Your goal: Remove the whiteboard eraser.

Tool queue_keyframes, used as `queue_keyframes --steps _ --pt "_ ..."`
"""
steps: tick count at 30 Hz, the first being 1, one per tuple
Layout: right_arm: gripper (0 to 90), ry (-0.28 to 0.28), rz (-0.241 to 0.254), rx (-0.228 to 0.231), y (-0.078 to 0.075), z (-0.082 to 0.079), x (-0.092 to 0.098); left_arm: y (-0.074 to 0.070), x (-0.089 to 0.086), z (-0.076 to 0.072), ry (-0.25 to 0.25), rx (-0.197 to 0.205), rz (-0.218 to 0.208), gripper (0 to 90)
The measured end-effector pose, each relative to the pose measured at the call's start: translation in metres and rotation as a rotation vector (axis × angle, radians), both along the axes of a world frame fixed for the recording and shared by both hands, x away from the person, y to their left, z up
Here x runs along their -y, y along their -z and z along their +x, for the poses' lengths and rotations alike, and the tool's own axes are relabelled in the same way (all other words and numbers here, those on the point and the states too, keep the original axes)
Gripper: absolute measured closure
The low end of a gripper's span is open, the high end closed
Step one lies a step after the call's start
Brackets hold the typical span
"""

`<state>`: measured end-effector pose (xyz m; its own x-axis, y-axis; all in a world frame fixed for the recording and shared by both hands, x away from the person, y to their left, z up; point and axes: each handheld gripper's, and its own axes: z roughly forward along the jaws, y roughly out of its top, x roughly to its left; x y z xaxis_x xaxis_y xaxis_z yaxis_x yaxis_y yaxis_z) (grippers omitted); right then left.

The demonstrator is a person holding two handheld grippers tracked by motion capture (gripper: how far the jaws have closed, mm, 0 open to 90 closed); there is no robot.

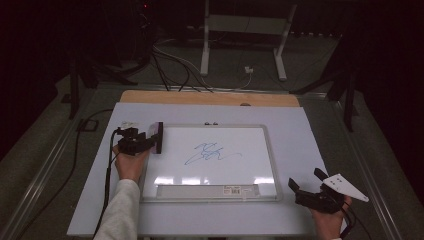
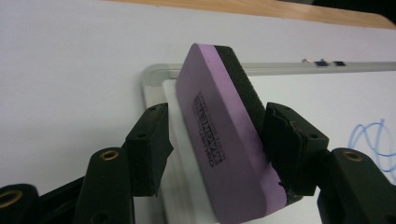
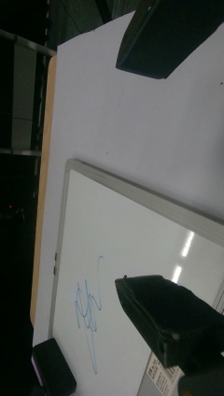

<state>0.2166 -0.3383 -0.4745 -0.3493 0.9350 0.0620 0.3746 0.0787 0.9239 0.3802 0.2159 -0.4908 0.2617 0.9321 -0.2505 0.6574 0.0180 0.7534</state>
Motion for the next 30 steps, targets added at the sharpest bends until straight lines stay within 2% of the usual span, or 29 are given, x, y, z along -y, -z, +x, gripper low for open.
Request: queue_keyframes --steps 5,9,15,24,27,30 --pt "0.0 -0.001 0.000 0.000 0.000 0.000 -0.001 0.001 0.008 0.002 0.022 -0.006 -0.015 42.9" --pt "0.1 -0.001 0.004 0.001 0.000 0.000 0.001 0.002 0.014 0.003 0.035 0.002 0.001 42.9" --pt "0.1 -0.003 0.005 0.000 0.000 0.000 0.001 0.004 0.016 0.004 0.040 -0.009 -0.020 42.0" --pt "0.1 -0.004 0.005 0.000 0.000 0.000 0.001 0.006 0.019 0.004 0.041 -0.021 -0.013 37.2" --pt "0.1 -0.004 0.006 0.000 0.000 0.000 0.001 0.007 0.020 0.006 0.044 -0.037 -0.019 35.8" --pt "0.1 -0.006 0.006 0.000 0.000 0.000 0.001 0.010 0.022 0.006 0.047 -0.049 -0.002 35.4"
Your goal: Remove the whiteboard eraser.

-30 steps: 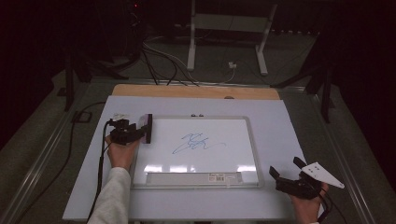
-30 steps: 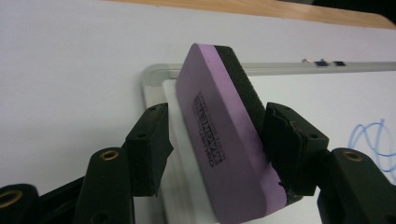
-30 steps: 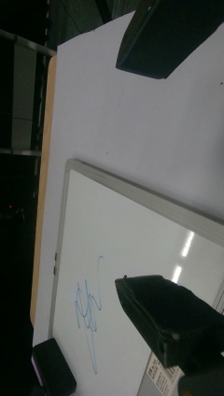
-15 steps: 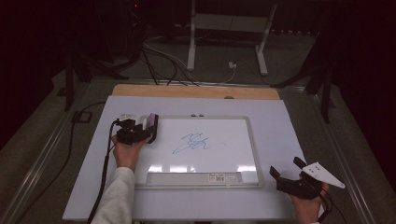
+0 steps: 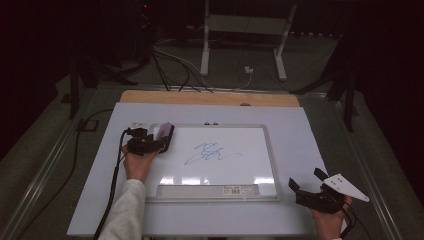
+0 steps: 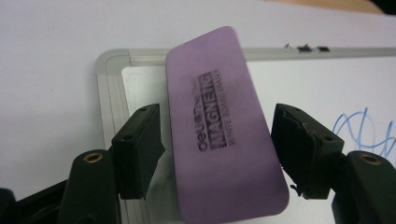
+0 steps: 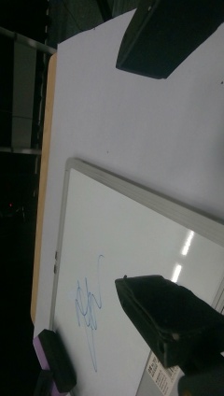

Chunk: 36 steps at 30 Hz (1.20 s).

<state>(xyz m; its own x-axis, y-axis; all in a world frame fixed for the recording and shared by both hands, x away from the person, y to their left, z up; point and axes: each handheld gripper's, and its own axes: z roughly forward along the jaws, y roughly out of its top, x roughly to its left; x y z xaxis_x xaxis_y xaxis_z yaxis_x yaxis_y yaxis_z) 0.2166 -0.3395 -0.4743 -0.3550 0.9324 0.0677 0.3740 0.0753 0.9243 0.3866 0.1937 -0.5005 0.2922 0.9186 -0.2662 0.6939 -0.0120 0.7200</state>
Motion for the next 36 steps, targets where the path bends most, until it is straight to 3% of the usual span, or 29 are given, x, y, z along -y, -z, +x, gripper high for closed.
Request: queue_keyframes --steps 13,36 --pt "0.1 -0.002 0.000 0.003 0.000 0.000 0.000 0.005 0.002 0.002 0.017 -0.032 0.048 41.5" --pt "0.1 -0.002 0.000 0.003 0.000 -0.001 -0.001 -0.015 -0.006 -0.010 0.045 0.043 0.033 41.8"
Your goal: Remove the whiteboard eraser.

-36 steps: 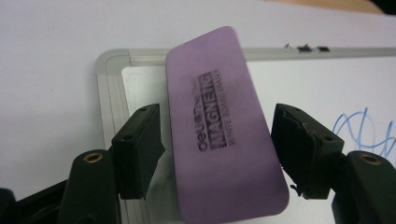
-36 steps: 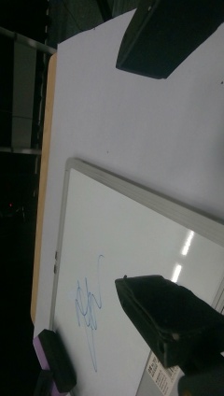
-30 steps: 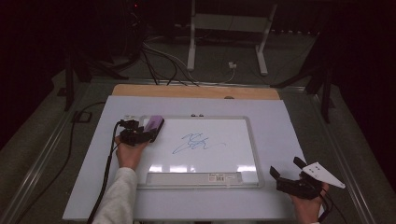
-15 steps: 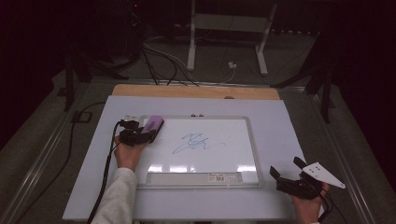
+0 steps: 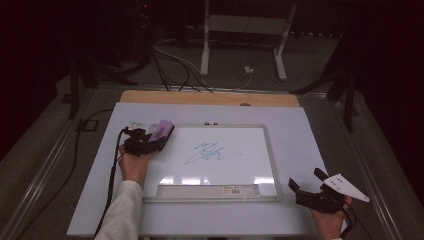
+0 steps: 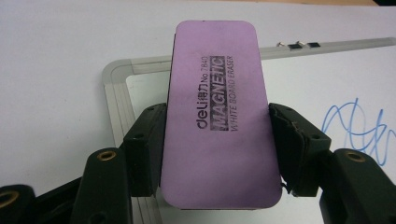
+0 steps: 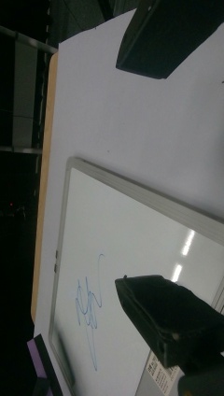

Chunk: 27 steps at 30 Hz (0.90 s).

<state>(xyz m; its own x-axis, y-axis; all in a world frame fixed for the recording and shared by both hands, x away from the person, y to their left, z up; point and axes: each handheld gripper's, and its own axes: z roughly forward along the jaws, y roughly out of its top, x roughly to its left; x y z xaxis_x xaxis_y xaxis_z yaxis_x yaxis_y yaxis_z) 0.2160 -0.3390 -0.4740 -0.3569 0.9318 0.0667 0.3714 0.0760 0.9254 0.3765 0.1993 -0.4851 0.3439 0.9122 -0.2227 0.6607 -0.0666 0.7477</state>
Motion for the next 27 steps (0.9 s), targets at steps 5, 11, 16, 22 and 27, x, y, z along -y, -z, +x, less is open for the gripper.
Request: queue_keyframes --steps 5,11,16,22,27 --pt "0.1 0.000 0.000 0.002 0.000 0.000 0.000 -0.006 -0.001 -0.004 0.008 0.020 -0.008 41.8" --pt "0.1 0.000 0.000 0.003 0.000 0.000 -0.001 -0.011 0.001 -0.009 0.024 0.039 -0.001 41.8" --pt "0.1 0.000 0.000 0.001 0.000 0.000 0.000 -0.011 0.004 -0.010 0.029 0.041 -0.007 41.8" --pt "0.1 0.001 0.000 0.000 0.000 0.000 0.000 -0.013 0.007 -0.011 0.039 0.044 -0.003 41.8" --pt "0.1 0.001 0.001 0.001 0.000 0.000 0.000 -0.017 0.011 -0.013 0.052 0.058 0.000 41.8"
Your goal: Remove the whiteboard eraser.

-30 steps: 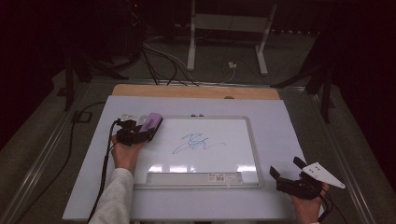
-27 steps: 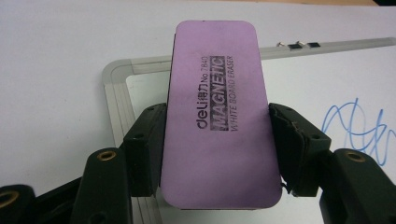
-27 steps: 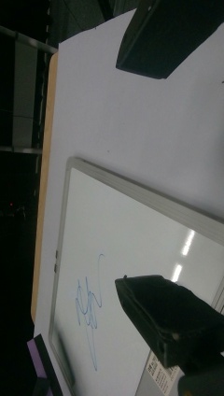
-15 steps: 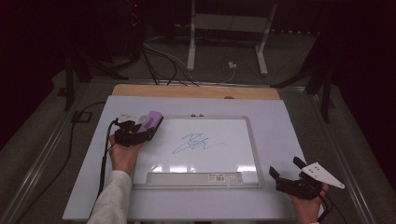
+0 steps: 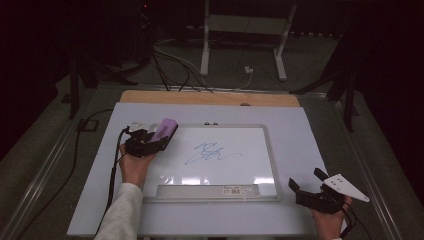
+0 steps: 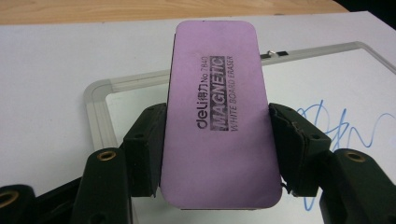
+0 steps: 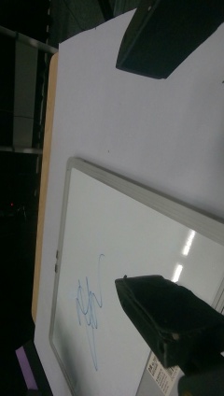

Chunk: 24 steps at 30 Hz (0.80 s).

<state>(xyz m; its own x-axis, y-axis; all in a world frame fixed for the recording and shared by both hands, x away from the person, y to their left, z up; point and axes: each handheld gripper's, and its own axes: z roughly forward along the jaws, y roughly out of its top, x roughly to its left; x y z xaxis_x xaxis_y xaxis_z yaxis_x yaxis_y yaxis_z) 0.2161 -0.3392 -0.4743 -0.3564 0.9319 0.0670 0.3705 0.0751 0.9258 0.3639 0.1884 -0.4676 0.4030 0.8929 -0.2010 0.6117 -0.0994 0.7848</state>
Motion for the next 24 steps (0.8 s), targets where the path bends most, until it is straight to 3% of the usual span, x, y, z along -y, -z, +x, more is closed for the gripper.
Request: queue_keyframes --steps 24 --pt "0.1 -0.003 0.007 0.001 0.000 0.000 -0.001 0.000 0.030 -0.004 0.079 0.000 0.035 41.8"
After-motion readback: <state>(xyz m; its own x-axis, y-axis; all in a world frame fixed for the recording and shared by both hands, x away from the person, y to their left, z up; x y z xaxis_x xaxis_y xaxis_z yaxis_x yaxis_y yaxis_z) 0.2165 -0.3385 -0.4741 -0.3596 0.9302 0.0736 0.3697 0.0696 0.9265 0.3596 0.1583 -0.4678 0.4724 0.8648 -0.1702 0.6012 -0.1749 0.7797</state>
